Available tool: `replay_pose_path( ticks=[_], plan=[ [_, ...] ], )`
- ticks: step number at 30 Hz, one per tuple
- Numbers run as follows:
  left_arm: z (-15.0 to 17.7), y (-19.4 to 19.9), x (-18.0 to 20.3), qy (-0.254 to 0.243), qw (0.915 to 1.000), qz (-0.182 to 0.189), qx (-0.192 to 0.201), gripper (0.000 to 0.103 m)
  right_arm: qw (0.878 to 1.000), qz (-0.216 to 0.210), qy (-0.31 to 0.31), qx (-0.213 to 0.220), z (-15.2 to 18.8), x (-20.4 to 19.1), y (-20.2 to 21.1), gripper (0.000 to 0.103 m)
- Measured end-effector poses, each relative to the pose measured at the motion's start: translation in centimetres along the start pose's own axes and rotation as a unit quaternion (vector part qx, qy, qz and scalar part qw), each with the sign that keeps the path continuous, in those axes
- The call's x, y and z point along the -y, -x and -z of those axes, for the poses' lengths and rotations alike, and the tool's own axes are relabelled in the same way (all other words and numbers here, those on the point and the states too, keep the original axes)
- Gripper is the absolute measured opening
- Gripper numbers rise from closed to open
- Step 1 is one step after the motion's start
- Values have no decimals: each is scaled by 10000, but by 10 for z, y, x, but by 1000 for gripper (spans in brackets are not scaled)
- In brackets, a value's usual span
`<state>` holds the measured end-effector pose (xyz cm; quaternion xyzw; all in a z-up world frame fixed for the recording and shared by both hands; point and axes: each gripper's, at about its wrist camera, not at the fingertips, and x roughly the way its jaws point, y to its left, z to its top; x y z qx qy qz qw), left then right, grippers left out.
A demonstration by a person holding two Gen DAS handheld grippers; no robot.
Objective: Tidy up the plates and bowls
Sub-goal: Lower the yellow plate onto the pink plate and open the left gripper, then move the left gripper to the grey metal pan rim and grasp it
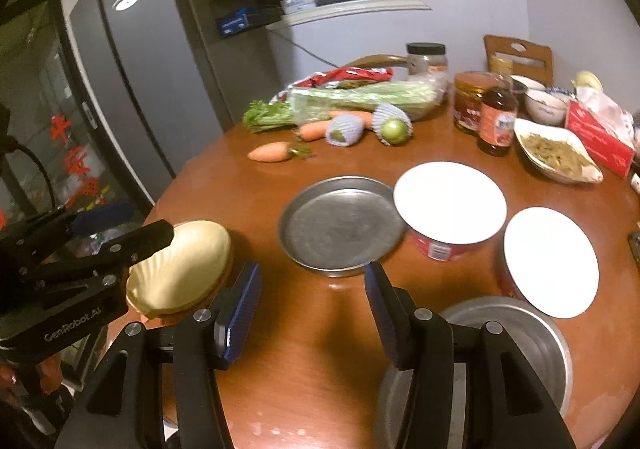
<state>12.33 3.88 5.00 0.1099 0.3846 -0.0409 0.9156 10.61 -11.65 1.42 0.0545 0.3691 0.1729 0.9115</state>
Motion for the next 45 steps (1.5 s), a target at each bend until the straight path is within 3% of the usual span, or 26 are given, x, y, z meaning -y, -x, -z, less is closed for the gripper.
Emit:
replay_pose_path(
  ticks=[15,26,39,45],
  plan=[
    [-44,-85,9,-8,9969,374,-692,50,9963,104,-433,-736,-22,15,-54,56],
    [-51,-137,13,-115,9923,446,-1154,50,9890,130,-800,-1240,-27,25,-90,56],
    [-49,-169,16,120,9869,611,-1486,50,9857,354,-845,-1413,-29,35,-107,56],
    [-46,-176,23,63,9845,721,-1598,38,9868,387,-713,-1401,-31,37,-112,56]
  ],
)
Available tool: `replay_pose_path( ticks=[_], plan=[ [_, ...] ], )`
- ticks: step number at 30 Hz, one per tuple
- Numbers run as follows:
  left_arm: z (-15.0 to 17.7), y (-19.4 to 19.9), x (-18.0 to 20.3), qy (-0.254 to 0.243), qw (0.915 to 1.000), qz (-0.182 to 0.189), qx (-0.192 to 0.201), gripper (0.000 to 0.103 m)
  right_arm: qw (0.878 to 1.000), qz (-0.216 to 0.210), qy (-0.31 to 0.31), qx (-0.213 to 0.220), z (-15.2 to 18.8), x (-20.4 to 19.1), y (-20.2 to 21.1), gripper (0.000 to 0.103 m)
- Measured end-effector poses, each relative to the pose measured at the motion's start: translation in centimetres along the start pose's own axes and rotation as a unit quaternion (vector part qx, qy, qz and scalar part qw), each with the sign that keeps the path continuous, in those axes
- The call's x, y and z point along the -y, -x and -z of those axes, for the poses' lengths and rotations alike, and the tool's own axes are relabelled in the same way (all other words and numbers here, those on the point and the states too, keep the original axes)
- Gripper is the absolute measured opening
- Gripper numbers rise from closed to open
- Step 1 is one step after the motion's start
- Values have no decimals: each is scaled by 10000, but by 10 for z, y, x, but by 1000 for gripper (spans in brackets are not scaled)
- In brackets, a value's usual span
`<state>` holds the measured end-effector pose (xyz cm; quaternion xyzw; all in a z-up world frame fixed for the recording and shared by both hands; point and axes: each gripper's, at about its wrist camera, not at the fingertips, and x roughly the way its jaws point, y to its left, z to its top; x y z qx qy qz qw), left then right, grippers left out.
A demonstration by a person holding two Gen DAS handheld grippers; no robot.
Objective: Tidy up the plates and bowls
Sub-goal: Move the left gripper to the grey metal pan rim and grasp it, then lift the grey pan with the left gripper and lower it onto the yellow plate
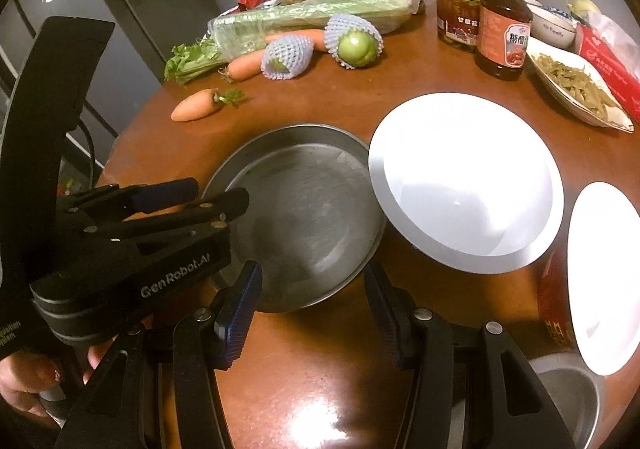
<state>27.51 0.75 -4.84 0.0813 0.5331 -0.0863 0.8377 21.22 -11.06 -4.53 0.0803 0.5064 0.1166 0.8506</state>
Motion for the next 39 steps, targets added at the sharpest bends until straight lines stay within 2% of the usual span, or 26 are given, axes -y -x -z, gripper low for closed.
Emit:
replay_pose_path(
  ticks=[5,11,17,39],
  plan=[
    [2,-1,-1,-22,10000,-66,15,31,9998,58,160,30,-1,-1,-3,54],
    [8,5,-10,87,9999,-92,38,31,9997,11,225,78,0,-3,-1,51],
    [14,27,-17,223,9993,-45,285,31,9991,-75,327,268,0,-11,12,51],
    [53,118,-36,443,9924,-269,1119,31,9911,-344,800,1009,20,-53,76,50]
  ],
)
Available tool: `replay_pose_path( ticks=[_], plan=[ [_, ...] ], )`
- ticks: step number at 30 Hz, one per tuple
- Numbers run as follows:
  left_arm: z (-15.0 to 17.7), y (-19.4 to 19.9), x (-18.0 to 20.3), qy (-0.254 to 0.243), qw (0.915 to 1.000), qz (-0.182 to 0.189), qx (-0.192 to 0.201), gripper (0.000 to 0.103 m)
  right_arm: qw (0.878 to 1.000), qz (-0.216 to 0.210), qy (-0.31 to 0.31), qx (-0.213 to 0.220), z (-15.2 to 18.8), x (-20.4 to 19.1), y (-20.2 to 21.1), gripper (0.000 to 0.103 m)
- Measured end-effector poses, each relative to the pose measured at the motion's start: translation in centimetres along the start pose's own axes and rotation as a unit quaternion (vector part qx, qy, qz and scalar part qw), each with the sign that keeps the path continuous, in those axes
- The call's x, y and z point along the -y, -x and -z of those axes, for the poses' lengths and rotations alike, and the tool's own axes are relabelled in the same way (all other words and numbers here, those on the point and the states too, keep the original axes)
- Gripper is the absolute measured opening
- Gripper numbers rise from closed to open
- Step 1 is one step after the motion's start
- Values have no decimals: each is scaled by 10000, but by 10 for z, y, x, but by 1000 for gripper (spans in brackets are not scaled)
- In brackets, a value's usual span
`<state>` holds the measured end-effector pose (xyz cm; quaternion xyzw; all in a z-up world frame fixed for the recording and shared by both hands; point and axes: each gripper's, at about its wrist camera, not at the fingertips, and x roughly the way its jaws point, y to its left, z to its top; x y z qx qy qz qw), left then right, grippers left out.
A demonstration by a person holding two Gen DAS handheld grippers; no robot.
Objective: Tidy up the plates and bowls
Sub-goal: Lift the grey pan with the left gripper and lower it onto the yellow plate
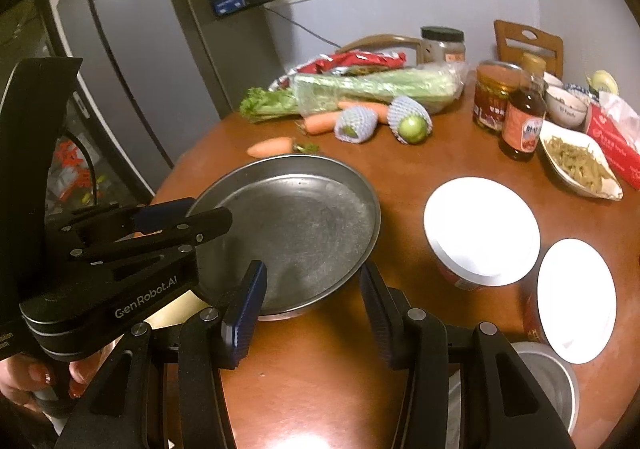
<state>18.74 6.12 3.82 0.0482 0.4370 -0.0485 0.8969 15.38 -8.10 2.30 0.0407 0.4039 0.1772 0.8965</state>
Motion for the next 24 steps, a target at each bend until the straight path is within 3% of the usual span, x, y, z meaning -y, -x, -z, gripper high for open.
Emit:
replay_pose_path(
  ticks=[14,24],
  plan=[
    [23,53,-50,295,9983,-350,354,31,9974,-350,523,362,-6,-61,27,50],
    [40,61,-75,456,9970,-510,369,31,9943,-450,892,377,-1,-96,25,50]
  ],
)
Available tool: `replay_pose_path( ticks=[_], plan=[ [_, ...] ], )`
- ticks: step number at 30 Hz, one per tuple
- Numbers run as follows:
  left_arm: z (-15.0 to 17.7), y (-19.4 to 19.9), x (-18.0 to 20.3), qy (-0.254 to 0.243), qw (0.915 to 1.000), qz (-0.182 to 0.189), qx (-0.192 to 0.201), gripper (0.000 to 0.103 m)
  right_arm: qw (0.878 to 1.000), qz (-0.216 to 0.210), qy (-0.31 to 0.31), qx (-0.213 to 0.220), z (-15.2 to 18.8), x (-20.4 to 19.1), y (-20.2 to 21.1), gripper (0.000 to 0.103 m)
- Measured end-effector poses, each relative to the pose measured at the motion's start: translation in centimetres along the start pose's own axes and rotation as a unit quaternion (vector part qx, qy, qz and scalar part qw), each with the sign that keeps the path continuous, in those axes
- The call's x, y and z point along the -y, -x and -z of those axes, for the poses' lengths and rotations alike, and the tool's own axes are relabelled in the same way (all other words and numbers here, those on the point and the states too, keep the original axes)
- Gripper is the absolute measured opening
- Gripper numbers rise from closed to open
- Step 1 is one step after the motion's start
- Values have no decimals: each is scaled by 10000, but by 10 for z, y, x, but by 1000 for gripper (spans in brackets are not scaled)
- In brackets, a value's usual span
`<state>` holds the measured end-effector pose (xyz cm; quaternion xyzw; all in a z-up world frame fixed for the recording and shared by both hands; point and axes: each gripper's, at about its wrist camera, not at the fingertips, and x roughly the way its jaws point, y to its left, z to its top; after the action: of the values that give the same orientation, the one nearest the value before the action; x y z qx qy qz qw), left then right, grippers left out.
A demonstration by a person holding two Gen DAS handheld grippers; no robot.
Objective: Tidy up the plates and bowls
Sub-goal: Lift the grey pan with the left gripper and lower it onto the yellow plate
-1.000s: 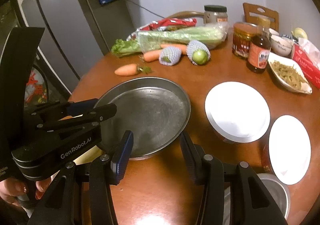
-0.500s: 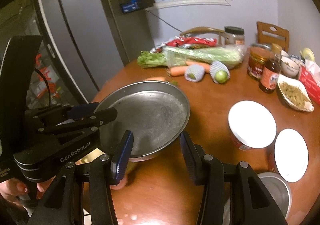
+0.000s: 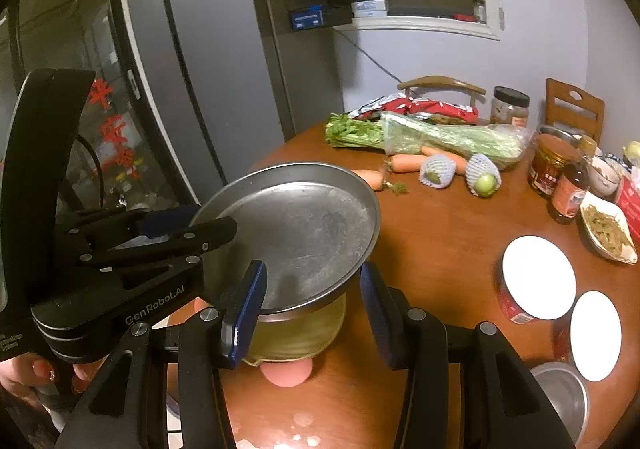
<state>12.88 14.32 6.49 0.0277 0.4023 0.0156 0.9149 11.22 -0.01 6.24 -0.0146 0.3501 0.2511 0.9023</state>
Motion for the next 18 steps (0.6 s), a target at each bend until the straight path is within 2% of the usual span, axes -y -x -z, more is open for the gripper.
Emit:
replay_pose_path(
  ticks=[8,18],
  plan=[
    [18,-15,-11,12,9998,-162,-106,31,9998,-75,114,-169,10,-14,-23,50],
    [36,-40,-17,7,9994,-169,-306,31,9990,-76,169,-410,28,-17,-53,50]
  ],
)
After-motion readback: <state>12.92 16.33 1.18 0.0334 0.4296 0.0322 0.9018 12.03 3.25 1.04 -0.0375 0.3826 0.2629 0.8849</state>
